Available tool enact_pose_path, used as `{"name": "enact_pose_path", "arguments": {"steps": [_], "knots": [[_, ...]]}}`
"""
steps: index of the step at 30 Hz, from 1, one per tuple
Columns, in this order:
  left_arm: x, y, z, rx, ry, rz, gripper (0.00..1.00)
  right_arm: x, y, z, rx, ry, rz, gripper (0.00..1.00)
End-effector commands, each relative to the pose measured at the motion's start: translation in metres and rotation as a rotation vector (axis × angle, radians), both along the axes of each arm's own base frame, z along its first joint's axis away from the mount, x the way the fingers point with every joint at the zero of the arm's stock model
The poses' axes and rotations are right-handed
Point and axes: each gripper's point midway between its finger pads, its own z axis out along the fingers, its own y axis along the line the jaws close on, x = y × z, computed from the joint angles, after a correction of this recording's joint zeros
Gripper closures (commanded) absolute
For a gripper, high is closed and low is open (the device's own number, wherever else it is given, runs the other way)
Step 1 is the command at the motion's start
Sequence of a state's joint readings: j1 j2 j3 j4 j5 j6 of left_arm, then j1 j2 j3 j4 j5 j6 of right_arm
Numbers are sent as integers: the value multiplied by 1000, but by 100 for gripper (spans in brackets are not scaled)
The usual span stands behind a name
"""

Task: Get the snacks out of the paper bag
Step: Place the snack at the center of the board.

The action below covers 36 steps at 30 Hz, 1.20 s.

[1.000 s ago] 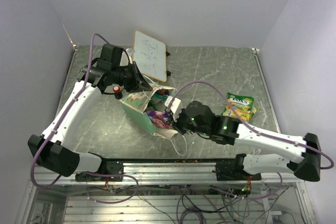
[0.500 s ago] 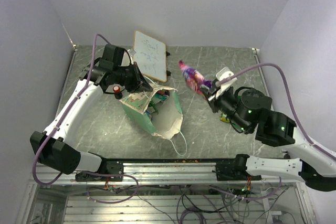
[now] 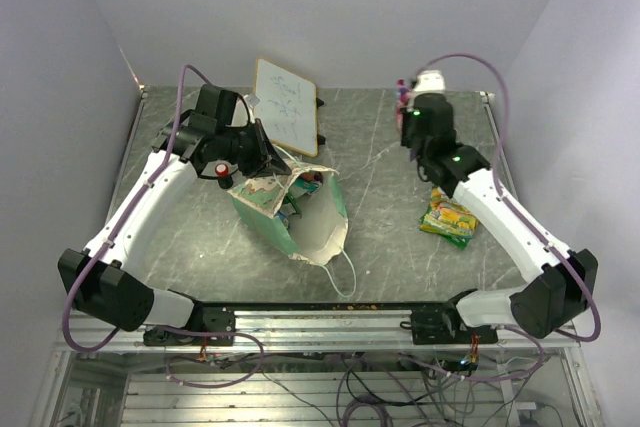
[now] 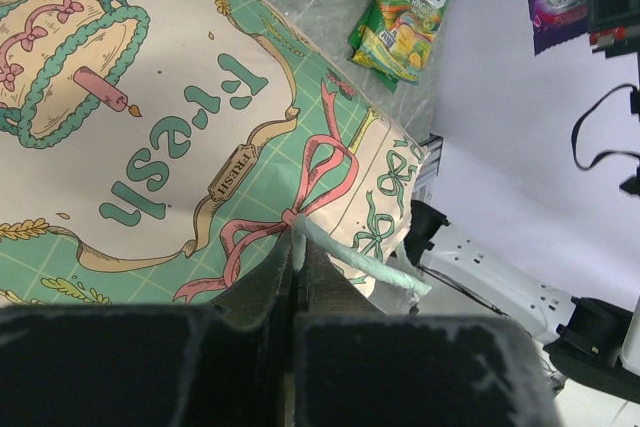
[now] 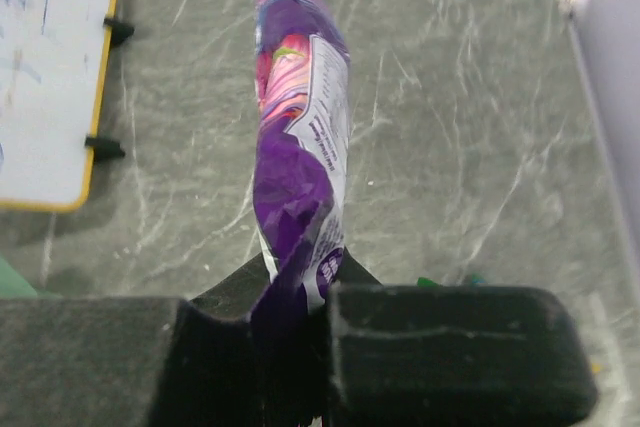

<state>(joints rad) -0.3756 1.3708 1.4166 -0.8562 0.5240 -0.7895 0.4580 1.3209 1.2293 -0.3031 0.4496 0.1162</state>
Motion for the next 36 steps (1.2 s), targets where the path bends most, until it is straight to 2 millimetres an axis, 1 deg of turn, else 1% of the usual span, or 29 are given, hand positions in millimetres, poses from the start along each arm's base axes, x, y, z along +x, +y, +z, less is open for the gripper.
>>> {"name": "enact_pose_path", "arguments": {"steps": [1,2,3,5,6,8,9,10,11,15,18,23,26,29,32,34,36], "knots": [[-1,1,4,4,-22,-33,93,-4,-29,7,472,-53,-104,100],[-2,1,4,9,-20,-42,93,-9,-44,-16,525,-34,-154,100],[-3,2,3,14,-18,-49,93,-13,-60,-23,584,-62,-195,100],[-5,2,1,21,-18,-70,93,-26,-88,-42,688,-96,-275,100],[-7,2,1,21,-14,-79,93,-33,-98,-49,740,-115,-298,100],[-9,2,-2,25,-10,-100,93,-47,-114,-58,820,-162,-313,100],[-10,2,-3,29,-7,-105,93,-55,-126,-59,852,-202,-334,100],[-11,2,-4,34,-5,-111,93,-61,-133,-66,872,-215,-353,100],[-12,2,-4,36,-7,-116,93,-70,-142,-66,885,-251,-370,100],[-12,-1,-2,42,-24,-130,93,-92,-165,-84,925,-304,-415,100],[-13,-3,1,50,-36,-137,93,-100,-173,-100,1005,-324,-425,100],[-16,-3,2,49,-41,-141,93,-101,-169,-120,1061,-334,-396,100],[-17,-2,3,49,-43,-139,93,-103,-171,-139,1093,-315,-445,100],[-18,-2,4,49,-46,-139,93,-110,-171,-164,1144,-272,-518,99],[-19,-1,6,50,-54,-139,93,-119,-169,-189,1166,-219,-573,88],[-20,0,6,51,-57,-140,93,-124,-169,-201,1158,-191,-600,79],[-21,0,5,50,-55,-142,93,-128,-171,-209,1140,-153,-645,63]]}}
